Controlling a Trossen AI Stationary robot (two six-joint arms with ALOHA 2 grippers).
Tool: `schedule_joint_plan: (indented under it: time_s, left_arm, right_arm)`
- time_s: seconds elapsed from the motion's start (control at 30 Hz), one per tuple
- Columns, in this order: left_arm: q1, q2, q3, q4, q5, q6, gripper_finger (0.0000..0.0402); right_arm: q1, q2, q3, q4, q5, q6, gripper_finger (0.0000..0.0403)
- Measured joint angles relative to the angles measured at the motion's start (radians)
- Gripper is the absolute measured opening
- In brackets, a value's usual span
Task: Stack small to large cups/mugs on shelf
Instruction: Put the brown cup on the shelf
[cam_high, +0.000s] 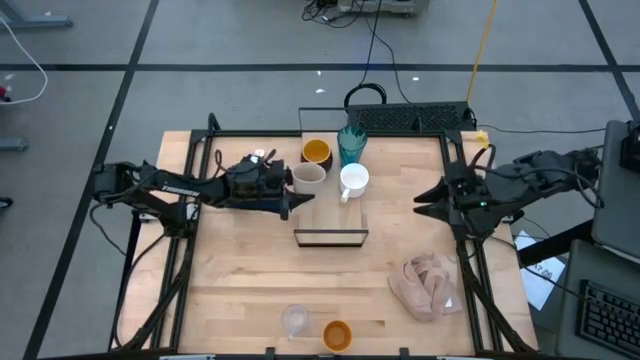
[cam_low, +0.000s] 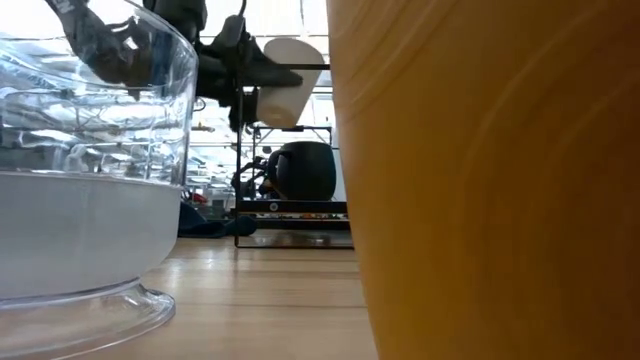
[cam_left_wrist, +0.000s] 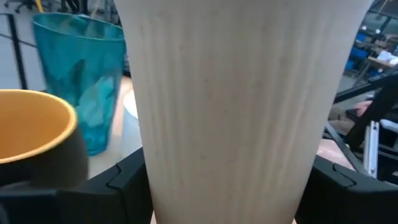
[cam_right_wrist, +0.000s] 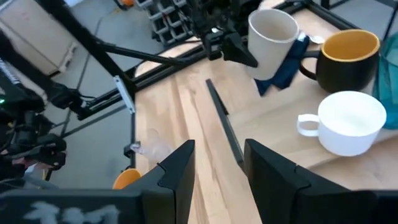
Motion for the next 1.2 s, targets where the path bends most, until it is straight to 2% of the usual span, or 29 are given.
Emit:
schedule_joint_plan:
  time_s: [0.33, 0.57, 0.7, 0.8, 1.2]
  left_arm:
    - [0.042, -0.001, -0.117, 0.054, -0.008, -0.009, 0.0277]
    - [0.042, 0.019, -0.126, 0.052, -0.011, -0.009, 0.0274]
    - [0.032, 0.079, -0.127, 0.059, -0.015, -0.016, 0.0283]
    - [0.020, 0.145, -0.122, 0.179, -0.003, -0.031, 0.0274]
    - [0.036, 0.369, -0.124, 0.445, 0.001, -0.011, 0.0275]
  right_arm:
    - [-0.050, 0.072, 0.000, 0.072, -0.001, 0.004, 0.0128]
    - [-0.077, 0.084, 0.000, 0.098, -0.004, -0.008, 0.0128]
    - [-0.089, 0.084, 0.000, 0.105, -0.004, 0.003, 0.0128]
    - [-0.089, 0.084, 0.000, 0.119, -0.005, 0.014, 0.0128]
    - [-0.090, 0.084, 0.000, 0.117, -0.004, 0.035, 0.0128]
